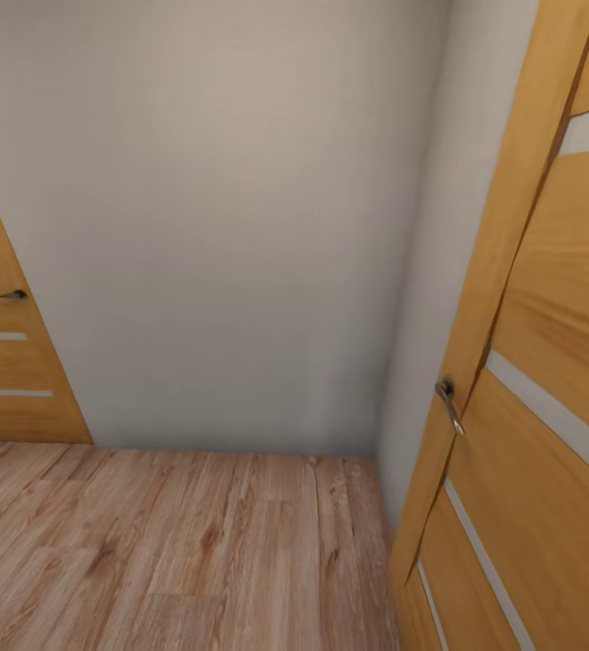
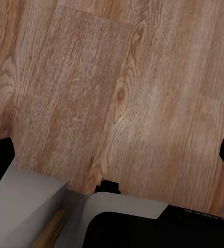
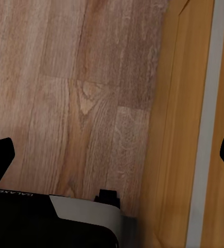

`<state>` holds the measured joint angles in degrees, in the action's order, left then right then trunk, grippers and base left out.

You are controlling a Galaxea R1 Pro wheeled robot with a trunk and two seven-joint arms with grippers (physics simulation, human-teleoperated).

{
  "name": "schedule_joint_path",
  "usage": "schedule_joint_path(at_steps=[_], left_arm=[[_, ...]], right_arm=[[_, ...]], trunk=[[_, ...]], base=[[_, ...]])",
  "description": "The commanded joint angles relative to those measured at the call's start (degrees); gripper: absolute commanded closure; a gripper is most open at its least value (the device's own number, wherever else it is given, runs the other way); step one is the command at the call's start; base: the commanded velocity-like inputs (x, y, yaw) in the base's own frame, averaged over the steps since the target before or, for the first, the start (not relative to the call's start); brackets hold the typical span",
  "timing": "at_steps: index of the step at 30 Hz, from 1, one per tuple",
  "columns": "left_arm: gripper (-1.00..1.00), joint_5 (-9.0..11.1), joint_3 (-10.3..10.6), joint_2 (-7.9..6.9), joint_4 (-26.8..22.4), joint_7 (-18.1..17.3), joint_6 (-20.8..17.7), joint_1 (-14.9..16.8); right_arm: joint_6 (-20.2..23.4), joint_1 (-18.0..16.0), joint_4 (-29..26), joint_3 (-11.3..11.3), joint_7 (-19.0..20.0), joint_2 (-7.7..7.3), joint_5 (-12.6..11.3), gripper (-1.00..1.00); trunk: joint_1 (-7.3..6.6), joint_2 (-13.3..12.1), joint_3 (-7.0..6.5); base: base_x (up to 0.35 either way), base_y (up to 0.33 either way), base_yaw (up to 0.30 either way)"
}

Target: Move the two storage containers from the living room to the garage. In the garage, place one container on the floor and stack the other container on top of it (either order is fine).

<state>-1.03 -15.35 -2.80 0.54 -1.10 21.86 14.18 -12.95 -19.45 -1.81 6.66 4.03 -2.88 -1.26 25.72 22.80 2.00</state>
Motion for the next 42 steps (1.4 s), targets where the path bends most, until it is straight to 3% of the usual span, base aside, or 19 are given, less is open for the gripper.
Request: schedule_joint_path(at_steps=[1, 8, 42], left_arm=[[-1.0, -0.1, -0.3, -0.01, 0.1, -0.1, 0.2, 0.1], [-1.0, -0.1, -0.3, -0.01, 0.1, -0.1, 0.2, 0.1], [-1.0, -0.1, -0.3, -0.01, 0.1, -0.1, 0.2, 0.1]], right_arm=[[-0.2, -0.1, 0.1, 0.4, 0.1, -0.02, -0.1, -1.0], [-0.2, -0.1, 0.1, 0.3, 0.1, -0.02, -0.1, -1.0], [-0.3, -0.1, 0.1, 0.3, 0.1, -0.02, -0.1, -1.0]], trunk=[[0.06, 0.1, 0.13], [0.06, 0.1, 0.13], [0.06, 0.1, 0.13]], base=[[0.287, 0.0, 0.0], [0.193, 0.0, 0.0], [0.014, 0.009, 0.0]])
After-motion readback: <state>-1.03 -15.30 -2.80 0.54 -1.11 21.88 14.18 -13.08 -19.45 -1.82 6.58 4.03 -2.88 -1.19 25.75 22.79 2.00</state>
